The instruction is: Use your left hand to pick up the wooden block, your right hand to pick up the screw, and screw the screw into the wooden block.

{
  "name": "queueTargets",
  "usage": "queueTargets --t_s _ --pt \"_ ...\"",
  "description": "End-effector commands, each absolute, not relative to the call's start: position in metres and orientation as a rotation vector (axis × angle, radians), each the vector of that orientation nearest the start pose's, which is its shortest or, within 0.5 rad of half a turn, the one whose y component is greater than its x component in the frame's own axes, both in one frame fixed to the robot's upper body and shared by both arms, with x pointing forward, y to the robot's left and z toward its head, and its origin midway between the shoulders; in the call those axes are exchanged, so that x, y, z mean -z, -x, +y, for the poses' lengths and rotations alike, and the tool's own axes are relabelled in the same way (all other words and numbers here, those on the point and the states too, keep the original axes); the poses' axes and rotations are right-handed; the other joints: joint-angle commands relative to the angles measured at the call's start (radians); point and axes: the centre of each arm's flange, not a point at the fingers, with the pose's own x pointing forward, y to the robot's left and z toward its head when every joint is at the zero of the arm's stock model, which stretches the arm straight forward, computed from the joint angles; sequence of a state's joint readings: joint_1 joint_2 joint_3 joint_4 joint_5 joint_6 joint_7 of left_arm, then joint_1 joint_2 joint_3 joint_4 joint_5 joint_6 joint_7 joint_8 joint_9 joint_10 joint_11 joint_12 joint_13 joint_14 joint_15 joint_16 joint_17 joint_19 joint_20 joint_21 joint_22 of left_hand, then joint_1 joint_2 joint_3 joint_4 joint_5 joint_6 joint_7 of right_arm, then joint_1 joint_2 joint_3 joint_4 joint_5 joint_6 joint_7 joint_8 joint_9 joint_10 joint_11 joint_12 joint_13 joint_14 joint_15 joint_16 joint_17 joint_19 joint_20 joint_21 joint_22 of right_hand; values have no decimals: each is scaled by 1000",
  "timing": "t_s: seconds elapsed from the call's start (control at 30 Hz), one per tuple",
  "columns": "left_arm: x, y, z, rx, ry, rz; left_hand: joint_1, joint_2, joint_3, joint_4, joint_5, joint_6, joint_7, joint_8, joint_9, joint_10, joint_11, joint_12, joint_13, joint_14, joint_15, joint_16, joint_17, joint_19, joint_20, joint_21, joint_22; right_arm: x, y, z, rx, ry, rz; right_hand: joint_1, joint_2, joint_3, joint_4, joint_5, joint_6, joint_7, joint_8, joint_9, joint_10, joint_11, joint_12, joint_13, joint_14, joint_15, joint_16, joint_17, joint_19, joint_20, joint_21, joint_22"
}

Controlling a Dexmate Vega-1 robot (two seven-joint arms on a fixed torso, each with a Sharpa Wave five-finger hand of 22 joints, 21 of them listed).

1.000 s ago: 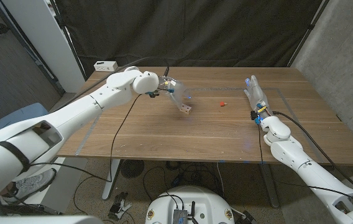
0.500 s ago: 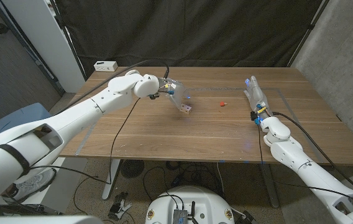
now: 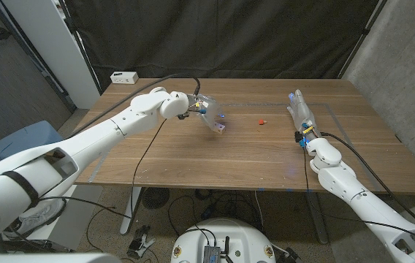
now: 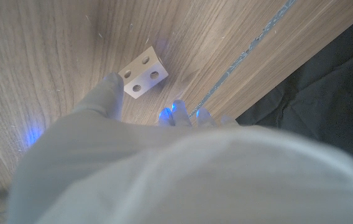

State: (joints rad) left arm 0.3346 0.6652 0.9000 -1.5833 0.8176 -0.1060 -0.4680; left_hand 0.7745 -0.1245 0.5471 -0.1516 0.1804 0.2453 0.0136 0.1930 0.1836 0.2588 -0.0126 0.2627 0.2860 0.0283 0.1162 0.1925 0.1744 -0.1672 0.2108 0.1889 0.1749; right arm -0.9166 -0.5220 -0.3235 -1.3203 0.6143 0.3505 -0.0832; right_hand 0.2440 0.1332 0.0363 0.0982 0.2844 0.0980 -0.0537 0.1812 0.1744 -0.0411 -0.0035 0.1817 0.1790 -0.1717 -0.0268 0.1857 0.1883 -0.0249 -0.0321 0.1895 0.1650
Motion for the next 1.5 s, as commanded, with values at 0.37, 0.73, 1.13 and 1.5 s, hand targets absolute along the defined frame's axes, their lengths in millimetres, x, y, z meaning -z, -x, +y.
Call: queueTargets --t_s 0.37,0.73,1.13,1.5 --pt "-57 -632 106 326 -1988 -666 7 9 -4 0 0 0 -17 5 4 33 -15 13 7 16 6 9 1 15 3 7 1 47 -641 -323 -66 -60 -613 2 -9 -1 -5 -2 -1 -4 3 4 -11 1 6 1 -21 9 7 2 -4 -25 -3 3" --pt "-53 -637 100 341 -1987 -675 17 11 -6 -3 0 19 -31 12 4 71 -35 25 11 46 -18 16 0 34 2 10 1 48 -643 -324 -62 -63 -610 2 -8 0 -5 -3 0 -5 4 4 -12 -1 6 1 -21 8 7 2 -4 -24 -3 3" --pt "-47 -639 94 371 -1996 -664 21 12 -8 -4 0 34 -41 16 4 90 -44 30 14 65 -33 19 0 45 3 11 0 51 -642 -326 -55 -69 -609 2 -8 1 -6 -3 0 -6 4 4 -11 0 7 1 -21 8 7 2 -4 -23 -2 3" --pt "-43 -637 95 363 -2011 -656 23 13 -10 -3 0 46 -43 19 4 104 -49 33 16 75 -40 20 0 50 3 10 0 52 -642 -326 -55 -70 -610 2 -8 2 -7 -3 1 -7 4 4 -11 0 7 1 -21 9 7 2 -4 -23 -2 3"
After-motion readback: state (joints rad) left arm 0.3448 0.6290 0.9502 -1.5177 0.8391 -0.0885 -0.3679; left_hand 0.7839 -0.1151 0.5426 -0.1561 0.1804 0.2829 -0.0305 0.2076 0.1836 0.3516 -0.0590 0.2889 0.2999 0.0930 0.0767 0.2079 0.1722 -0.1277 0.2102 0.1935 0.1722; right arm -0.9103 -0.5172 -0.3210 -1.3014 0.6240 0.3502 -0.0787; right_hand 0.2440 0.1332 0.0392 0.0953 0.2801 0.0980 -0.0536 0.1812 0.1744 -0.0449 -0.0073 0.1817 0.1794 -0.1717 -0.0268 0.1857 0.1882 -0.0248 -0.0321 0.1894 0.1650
